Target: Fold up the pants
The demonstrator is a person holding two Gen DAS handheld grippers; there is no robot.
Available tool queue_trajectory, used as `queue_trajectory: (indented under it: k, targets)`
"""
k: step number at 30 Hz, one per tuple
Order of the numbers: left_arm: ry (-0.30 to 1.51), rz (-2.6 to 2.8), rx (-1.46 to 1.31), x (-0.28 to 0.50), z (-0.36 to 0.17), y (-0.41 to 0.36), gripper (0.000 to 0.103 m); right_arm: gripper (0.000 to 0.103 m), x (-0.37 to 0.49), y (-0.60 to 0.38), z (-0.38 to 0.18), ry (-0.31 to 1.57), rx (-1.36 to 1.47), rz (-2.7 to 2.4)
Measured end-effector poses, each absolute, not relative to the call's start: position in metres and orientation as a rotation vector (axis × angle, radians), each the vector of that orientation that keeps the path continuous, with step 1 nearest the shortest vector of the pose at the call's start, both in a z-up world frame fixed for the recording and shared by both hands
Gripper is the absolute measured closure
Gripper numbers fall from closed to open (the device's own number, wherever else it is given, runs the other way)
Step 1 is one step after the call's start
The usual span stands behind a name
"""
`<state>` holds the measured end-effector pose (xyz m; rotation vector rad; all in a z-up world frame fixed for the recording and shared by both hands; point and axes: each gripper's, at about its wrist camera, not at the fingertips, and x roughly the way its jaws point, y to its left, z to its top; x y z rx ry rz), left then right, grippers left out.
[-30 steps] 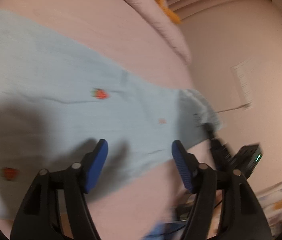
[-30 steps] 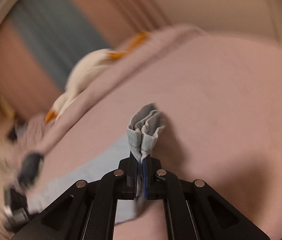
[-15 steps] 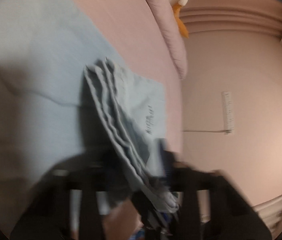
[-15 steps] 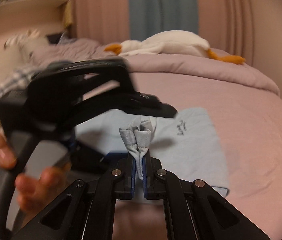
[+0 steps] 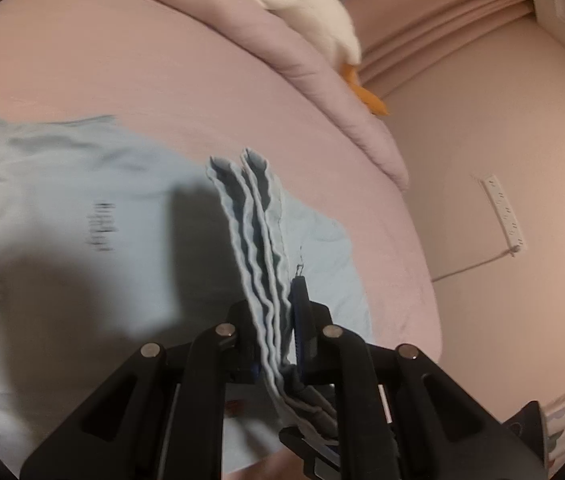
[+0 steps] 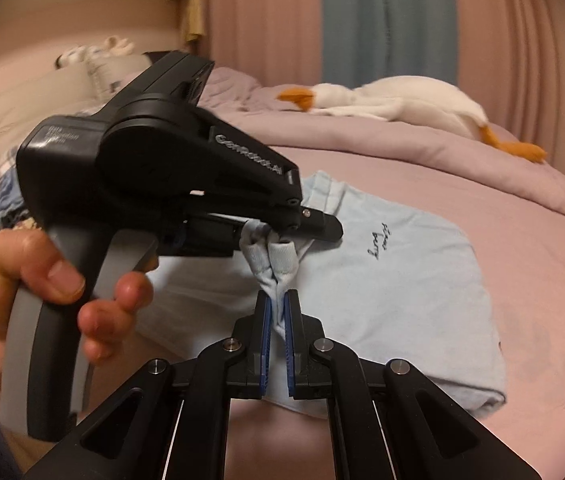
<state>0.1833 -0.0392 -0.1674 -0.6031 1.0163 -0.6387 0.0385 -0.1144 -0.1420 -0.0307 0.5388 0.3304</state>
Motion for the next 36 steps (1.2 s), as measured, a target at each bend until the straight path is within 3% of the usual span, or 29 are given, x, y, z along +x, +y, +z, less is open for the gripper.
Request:
queue_trajectory:
  k: [9, 16, 21, 28, 32, 35, 36]
  targets:
    - [1.029, -0.575, -0.538, 0.182, -0.176, -0.012, 0.094, 0.101, 0.05, -0.085, -0.152, 0.6, -0.085, 0.4]
    - [1.027, -0.462, -0.498, 0.177, -0.183, 0.015, 0.077, 0.1, 0.062, -0.102, -0.167, 0.731, 0.04, 0.491]
    - [0.969, -0.397, -0.471, 0.168, -0.166, 0.04, 0.076, 0.089, 0.05, -0.153, -0.15, 0.689, 0.199, 0.534]
    - [0.96, -0.605, -0.479, 0.164, -0.151, -0.019, 0.076, 0.088, 0.042, -0.221, -0.14, 0.645, 0.255, 0.266]
    - [1.018, -0.621, -0.409, 0.17, -0.169, -0.061, 0.079, 0.088, 0.052, -0.234, -0.148, 0.676, 0.229, 0.186]
    - [1.043, -0.503, -0.328, 0.174, -0.187, -0.059, 0.102, 0.088, 0.058, -0.229, -0.16, 0.718, 0.198, 0.168]
    - [1.047, -0.485, -0.339, 0.173, -0.192, -0.048, 0.101, 0.088, 0.06, -0.226, -0.167, 0.74, 0.175, 0.16]
